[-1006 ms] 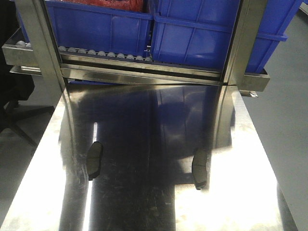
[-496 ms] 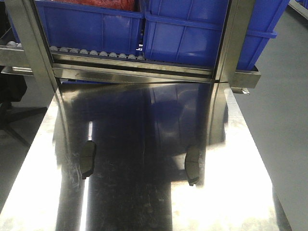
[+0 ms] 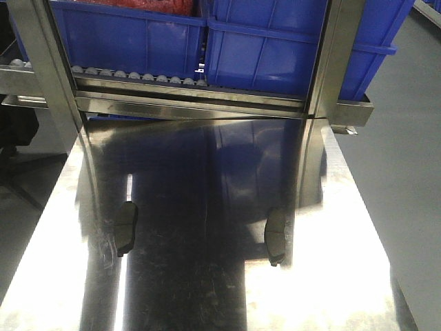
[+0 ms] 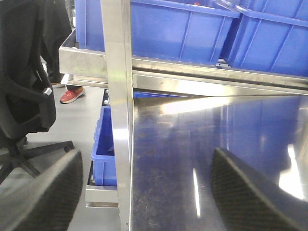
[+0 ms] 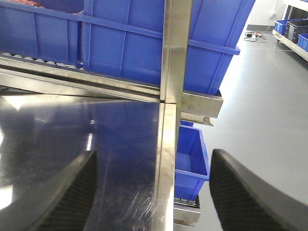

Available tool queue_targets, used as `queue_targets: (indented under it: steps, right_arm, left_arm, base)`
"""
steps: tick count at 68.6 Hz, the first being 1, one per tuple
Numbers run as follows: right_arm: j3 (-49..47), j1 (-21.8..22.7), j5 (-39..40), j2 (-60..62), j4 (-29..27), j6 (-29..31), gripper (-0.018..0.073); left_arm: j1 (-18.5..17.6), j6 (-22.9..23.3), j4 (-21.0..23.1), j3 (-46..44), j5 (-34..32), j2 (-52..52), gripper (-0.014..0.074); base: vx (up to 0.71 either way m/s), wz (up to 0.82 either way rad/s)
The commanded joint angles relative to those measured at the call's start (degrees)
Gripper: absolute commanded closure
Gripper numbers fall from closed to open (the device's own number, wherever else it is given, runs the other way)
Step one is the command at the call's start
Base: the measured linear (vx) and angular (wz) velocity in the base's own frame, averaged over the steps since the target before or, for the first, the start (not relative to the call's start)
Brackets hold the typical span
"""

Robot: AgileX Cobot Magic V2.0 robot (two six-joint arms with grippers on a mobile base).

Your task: Move and align brake pads A on conveyor

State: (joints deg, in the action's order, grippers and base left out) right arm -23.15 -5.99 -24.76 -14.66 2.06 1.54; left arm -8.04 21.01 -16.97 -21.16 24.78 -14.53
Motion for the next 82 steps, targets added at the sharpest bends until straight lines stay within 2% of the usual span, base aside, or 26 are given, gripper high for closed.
queue_targets:
  steps: [1, 40, 47, 56, 64, 82]
  right_arm:
    - [-1.54, 0.02, 4.15, -0.49, 0.43, 0.6, 0.0069]
    - [-1.54, 0.02, 4.15, -0.49, 0.43, 0.6, 0.0069]
    - [-1.54, 0.02, 4.15, -0.49, 0.43, 0.6, 0.0069]
    - [-1.54, 0.02, 4.15, -0.49, 0.43, 0.6, 0.0069]
    - [-1.54, 0.02, 4.15, -0.49, 0.43, 0.6, 0.0069]
    - [-1.54, 0.02, 4.15, -0.49, 0.43, 0.6, 0.0069]
  left_arm:
    - [-0.14, 0.06, -0.46, -1.55, -4.04, -0.53, 0.0062]
    - [-0.14, 0.06, -0.56, -1.55, -5.35, -0.53, 0.0062]
    - [-0.14, 0.84, 1.32, -1.55, -5.57, -0.53, 0.0062]
    - [-0.14, 0.97, 1.49, -2.4, -5.16, -2.0, 0.0062]
    - [-0.14, 1.11, 1.82, -6.08, -1.34, -7.71, 0.0062]
    - [-0.14, 1.04, 4.0, -16.41, 11.36, -29.35, 0.0062]
  base:
    - [0.0, 0.0]
    - [0.0, 0.0]
    - [0.0, 0.0]
    - [0.0, 0.0]
    - [0.0, 0.0]
    - [0.0, 0.0]
